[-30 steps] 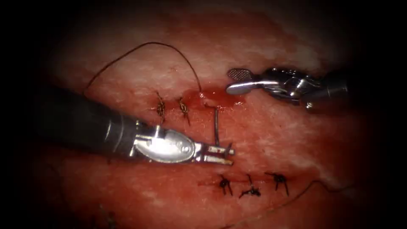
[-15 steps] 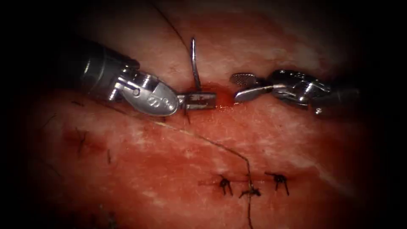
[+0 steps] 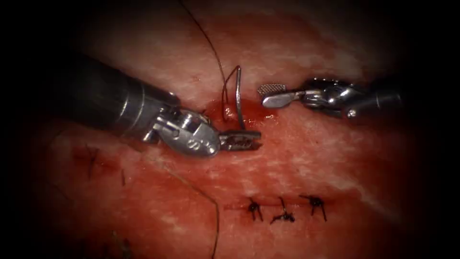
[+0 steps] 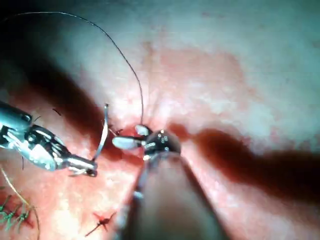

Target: Wound Closure

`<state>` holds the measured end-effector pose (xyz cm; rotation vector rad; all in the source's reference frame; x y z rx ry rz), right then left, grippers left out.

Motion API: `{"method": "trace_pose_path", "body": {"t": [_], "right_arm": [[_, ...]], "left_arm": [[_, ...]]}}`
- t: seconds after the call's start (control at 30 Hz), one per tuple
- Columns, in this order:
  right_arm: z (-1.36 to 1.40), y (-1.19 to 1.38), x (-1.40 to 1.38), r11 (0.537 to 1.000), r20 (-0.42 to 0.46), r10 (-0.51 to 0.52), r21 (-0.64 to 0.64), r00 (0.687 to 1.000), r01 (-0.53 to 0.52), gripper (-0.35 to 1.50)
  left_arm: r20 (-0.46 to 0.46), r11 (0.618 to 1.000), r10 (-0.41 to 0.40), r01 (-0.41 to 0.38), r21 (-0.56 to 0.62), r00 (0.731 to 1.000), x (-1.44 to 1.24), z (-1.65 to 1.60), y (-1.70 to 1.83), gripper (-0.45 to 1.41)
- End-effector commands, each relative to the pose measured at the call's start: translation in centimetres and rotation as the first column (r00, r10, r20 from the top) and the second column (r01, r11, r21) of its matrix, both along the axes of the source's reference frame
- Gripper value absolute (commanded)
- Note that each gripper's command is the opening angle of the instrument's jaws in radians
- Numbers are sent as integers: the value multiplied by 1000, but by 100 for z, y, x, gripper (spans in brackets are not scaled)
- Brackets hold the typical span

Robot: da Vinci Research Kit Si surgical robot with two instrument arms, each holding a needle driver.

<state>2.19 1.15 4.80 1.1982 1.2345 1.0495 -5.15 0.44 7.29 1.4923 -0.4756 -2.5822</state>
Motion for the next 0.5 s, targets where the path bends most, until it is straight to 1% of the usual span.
{"method": "trace_pose_path", "body": {"t": [0.03,0.13,0.2,0.3,0.37,0.5], "right_arm": [[5,-9,9,1000,-24,-4,21,1000,5,61],[5,-13,15,999,-60,-12,37,998,14,60],[3,-16,26,999,-94,-15,43,995,19,60],[2,-19,35,999,-112,-24,43,993,29,61],[1,-21,44,999,-124,-25,44,992,31,66],[0,-21,52,998,-140,-16,52,990,24,66]], "left_arm": [[2,1000,2,-2,1,1000,-5,6,-6,-45],[4,1000,5,-5,1,1000,-6,5,-7,-45],[4,1000,9,-9,-3,1000,-7,5,-7,-45],[5,1000,14,-14,-9,1000,-9,4,-9,-45],[6,1000,16,-16,-9,1000,-10,4,-10,-45],[8,1000,22,-22,-14,1000,-13,5,-12,-45]]}}
